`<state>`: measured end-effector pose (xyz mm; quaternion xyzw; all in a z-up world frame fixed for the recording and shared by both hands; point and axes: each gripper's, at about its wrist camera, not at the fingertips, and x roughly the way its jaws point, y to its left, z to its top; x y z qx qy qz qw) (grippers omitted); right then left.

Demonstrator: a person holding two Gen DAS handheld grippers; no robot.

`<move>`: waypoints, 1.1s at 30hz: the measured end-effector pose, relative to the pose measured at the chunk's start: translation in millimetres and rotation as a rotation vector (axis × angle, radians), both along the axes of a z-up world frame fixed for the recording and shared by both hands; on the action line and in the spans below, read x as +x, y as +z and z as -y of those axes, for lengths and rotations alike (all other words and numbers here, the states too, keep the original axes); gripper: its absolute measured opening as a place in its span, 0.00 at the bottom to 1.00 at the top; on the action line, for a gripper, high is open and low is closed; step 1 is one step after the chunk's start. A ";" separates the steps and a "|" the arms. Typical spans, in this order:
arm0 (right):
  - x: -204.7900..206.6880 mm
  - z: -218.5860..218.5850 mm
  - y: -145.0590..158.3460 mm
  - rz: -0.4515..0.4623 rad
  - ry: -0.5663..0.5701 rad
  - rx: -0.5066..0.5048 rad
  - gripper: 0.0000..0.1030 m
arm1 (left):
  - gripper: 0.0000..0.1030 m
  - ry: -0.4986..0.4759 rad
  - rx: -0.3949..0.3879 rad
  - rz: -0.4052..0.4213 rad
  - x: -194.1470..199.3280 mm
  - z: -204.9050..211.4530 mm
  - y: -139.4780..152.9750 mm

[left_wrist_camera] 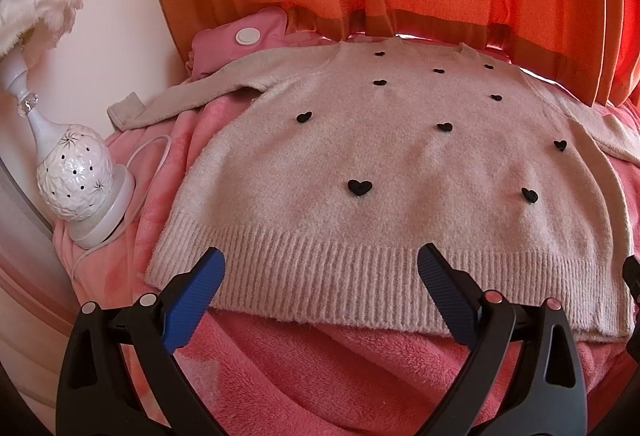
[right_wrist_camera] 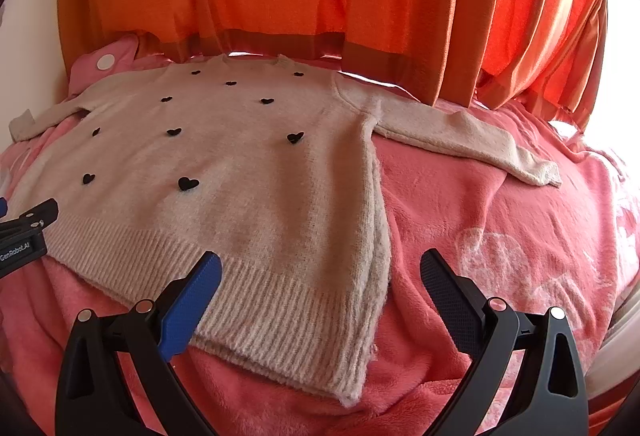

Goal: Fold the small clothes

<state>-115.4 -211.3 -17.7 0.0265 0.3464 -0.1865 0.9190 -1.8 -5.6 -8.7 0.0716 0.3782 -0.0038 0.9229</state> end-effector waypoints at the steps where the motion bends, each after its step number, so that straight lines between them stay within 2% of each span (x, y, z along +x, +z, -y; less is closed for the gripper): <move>1: 0.1 -0.1 0.0 -0.001 0.001 -0.001 0.95 | 0.92 -0.001 0.000 0.000 0.0 -0.2 0.0; 33: 0.6 -2.6 -0.1 0.000 0.007 -0.006 0.95 | 0.92 0.003 0.002 0.000 -0.7 5.6 0.4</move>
